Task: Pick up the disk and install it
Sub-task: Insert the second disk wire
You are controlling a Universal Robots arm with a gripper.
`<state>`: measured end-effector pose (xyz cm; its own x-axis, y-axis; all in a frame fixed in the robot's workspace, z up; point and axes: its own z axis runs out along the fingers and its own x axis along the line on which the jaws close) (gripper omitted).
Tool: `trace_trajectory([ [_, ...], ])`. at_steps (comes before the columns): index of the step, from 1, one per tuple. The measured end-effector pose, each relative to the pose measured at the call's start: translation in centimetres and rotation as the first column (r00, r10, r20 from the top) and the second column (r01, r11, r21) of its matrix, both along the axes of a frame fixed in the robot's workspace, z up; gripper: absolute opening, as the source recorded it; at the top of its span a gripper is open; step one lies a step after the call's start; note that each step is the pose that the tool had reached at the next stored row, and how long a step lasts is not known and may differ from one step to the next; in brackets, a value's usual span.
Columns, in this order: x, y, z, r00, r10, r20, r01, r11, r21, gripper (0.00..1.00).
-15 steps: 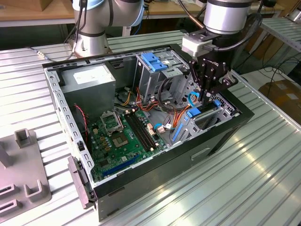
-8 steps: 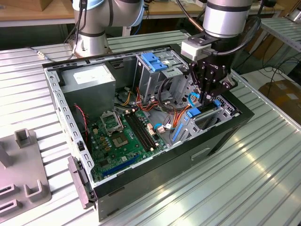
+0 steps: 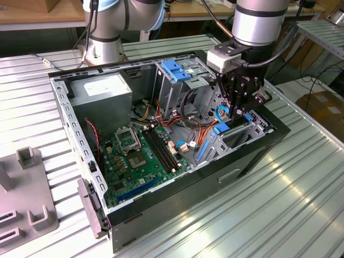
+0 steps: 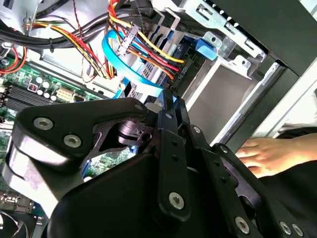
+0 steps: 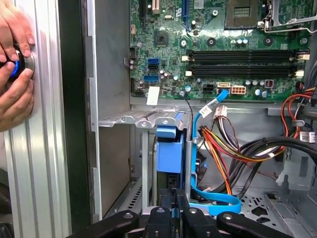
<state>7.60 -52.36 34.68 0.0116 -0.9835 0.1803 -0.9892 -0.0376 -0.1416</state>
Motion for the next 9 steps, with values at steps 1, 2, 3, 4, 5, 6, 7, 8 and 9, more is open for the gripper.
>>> trace_trajectory([
  [1, -0.02, -0.08, -0.02, 1.0, 0.0, 0.0007, 0.0, 0.9999, 0.0111, 0.16],
  [2, -0.02, -0.12, -0.04, 1.0, 0.0, 0.0007, 0.0, 0.9997, 0.0255, 0.16],
  [3, -0.01, -0.17, -0.03, 1.0, 0.0, 0.0006, 0.0, 0.9993, 0.0385, 0.16],
  [4, -0.01, -0.28, -0.04, 1.0, 0.0, 0.0007, 0.0, 0.9987, 0.0503, 0.16],
  [5, -0.01, -0.43, -0.05, 1.0, 0.0, 0.0007, 0.0, 0.9985, 0.0549, 0.16],
  [6, -0.01, -0.68, -0.06, 1.0, 0.0, 0.0006, 0.0, 0.9983, 0.0581, 0.16],
  [7, -0.01, -0.9, -0.05, 1.0, 0.0, 0.0007, 0.0, 0.9981, 0.0617, 0.16],
  [8, -0.01, -1.03, -0.05, 1.0, -0.001, 0.0006, 0.001, 0.9978, 0.0665, 0.16],
  [9, -0.01, -1.29, -0.05, 1.0, -0.001, 0.0006, 0.001, 0.9966, 0.0818, 0.16],
])
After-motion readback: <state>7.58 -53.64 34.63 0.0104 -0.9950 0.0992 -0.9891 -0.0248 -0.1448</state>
